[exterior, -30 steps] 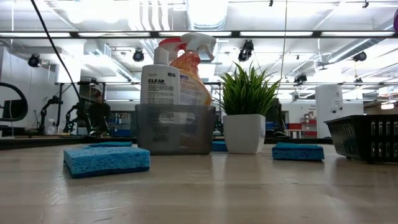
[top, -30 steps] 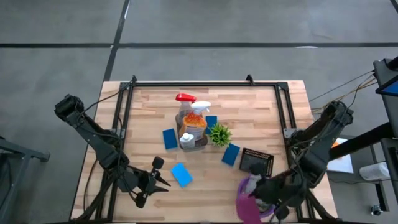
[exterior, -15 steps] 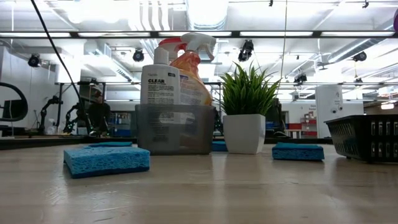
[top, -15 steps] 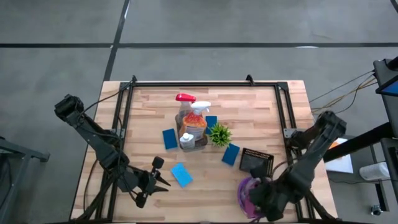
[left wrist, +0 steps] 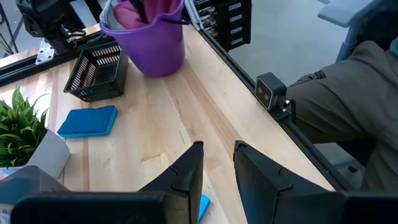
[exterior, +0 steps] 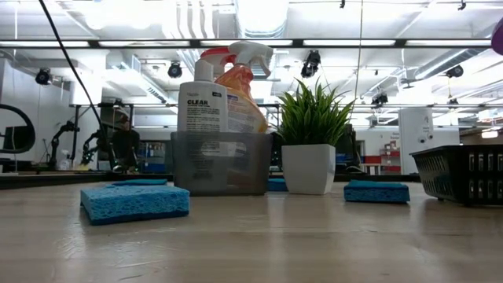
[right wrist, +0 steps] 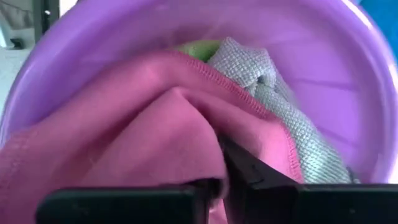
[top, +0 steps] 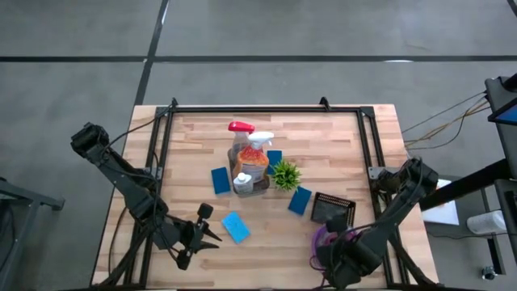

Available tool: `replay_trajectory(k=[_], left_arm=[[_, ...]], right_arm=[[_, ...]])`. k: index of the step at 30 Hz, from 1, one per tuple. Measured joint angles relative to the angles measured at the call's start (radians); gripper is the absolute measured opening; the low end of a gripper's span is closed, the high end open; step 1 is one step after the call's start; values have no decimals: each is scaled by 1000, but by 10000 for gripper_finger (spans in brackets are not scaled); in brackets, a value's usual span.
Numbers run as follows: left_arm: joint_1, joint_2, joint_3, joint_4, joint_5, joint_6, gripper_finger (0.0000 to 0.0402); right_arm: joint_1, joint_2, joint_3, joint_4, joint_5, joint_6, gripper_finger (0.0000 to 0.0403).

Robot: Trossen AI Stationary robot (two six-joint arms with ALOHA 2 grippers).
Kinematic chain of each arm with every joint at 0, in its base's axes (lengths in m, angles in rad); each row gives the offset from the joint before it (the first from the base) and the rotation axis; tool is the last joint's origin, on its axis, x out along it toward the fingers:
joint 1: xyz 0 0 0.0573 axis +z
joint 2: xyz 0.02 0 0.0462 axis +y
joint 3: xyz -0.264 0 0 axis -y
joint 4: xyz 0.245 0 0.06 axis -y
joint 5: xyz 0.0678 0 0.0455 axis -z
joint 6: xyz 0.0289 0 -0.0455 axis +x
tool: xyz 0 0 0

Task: Pick & Place Kitchen Items
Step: Put the purple towel into the purple bucket, then put the blue sponge into the black bin

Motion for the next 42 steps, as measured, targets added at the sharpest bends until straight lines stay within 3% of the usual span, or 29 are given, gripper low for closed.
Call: replay_trajectory(k=[4,14,19,25,31,42], left_arm=[[0,0,0,0,0,0,92],[0,1,0,0,0,0,92],[0,1,0,0,0,0,92],[0,1,0,0,0,0,92],[0,1,0,0,0,0,92],[21,64,0,14,-49,-156,92]], right_arm=[[0,0,22,-14,30,27,63],[2,-3,122,-116,49,87,238],[13,-3,196,-221,48,141,284],[30,-3,285,-282,64,171,290],[37,-4,338,-281,234,147,286],[11,8,324,-223,462,-7,194]])
